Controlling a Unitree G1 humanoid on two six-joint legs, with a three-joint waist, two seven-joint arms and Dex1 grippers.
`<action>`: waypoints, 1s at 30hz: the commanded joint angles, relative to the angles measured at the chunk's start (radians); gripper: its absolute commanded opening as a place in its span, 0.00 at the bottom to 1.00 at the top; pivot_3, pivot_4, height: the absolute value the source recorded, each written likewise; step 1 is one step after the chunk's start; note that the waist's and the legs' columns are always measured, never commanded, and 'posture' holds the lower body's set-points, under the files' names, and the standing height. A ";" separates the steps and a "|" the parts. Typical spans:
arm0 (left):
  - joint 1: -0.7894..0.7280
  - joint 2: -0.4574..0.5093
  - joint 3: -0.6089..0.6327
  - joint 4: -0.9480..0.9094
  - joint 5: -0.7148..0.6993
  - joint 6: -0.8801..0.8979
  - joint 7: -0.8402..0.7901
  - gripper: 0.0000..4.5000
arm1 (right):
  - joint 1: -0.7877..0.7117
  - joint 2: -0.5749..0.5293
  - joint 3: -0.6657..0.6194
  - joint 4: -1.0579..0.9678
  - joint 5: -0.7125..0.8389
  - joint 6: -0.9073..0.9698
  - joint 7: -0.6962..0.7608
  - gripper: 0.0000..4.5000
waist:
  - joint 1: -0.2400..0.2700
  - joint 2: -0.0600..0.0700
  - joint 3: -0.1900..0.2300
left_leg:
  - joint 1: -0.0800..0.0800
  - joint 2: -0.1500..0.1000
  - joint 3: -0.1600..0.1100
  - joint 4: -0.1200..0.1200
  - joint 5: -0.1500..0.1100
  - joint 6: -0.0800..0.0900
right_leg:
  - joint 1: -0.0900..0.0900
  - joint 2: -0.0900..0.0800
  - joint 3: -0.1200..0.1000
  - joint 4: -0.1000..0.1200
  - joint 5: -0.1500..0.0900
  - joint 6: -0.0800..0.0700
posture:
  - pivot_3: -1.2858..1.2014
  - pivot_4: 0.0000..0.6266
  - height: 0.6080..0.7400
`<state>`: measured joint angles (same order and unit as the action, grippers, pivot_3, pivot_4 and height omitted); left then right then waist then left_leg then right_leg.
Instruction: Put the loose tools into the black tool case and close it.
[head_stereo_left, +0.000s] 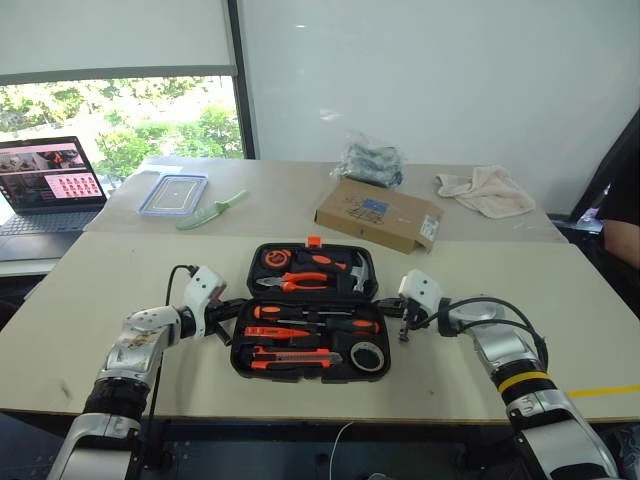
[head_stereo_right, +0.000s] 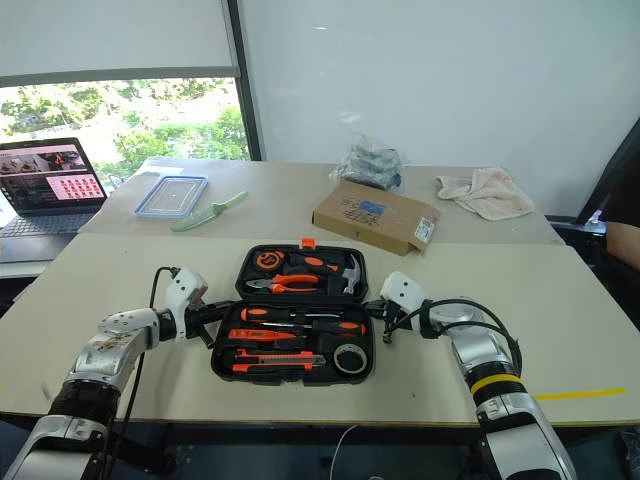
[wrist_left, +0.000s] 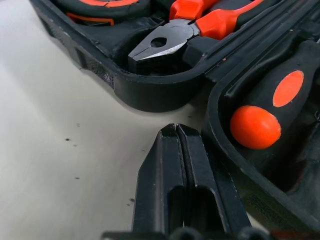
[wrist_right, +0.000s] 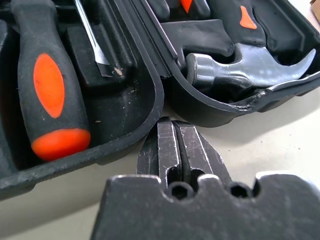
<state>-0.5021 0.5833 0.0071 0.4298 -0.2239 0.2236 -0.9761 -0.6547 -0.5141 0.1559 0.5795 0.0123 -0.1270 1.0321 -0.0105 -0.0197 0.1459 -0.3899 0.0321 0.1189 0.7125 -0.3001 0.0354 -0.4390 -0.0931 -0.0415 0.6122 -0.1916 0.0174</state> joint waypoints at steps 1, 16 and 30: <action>0.002 -0.025 -0.016 -0.056 -0.017 -0.018 -0.034 0.02 | 0.018 -0.018 -0.007 -0.105 0.039 0.043 0.048 0.00 | 0.001 0.000 0.000 | 0.000 0.000 0.000 0.000 0.000 0.000 | 0.000 0.000 0.000 0.000 0.000 0.000 | 0.52 0.24 1.00; 0.111 0.038 0.103 -0.139 -0.026 0.079 0.081 0.07 | 0.131 -0.160 -0.090 -0.290 0.134 0.260 0.110 0.06 | -0.001 0.000 0.000 | 0.001 0.000 -0.005 0.000 -0.001 0.001 | 0.000 0.000 0.001 0.000 0.000 0.000 | 0.52 0.24 1.00; -0.167 0.122 0.107 -0.179 -0.224 0.837 0.116 0.95 | -0.170 -0.117 -0.136 -0.367 0.294 1.263 -0.175 0.93 | 0.008 -0.001 0.001 | 0.003 0.001 -0.007 0.002 -0.002 0.003 | -0.001 -0.001 0.002 0.003 0.000 -0.002 | 0.52 0.24 1.00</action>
<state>-0.5800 0.7548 0.1208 0.2279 -0.4346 1.0037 -0.9230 -0.7336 -0.6673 0.0370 0.1397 0.3244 1.0422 0.9561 -0.0025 -0.0207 0.1464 -0.3859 0.0314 0.1126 0.7155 -0.3011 0.0373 -0.4381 -0.0942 -0.0394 0.6169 -0.1919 0.0158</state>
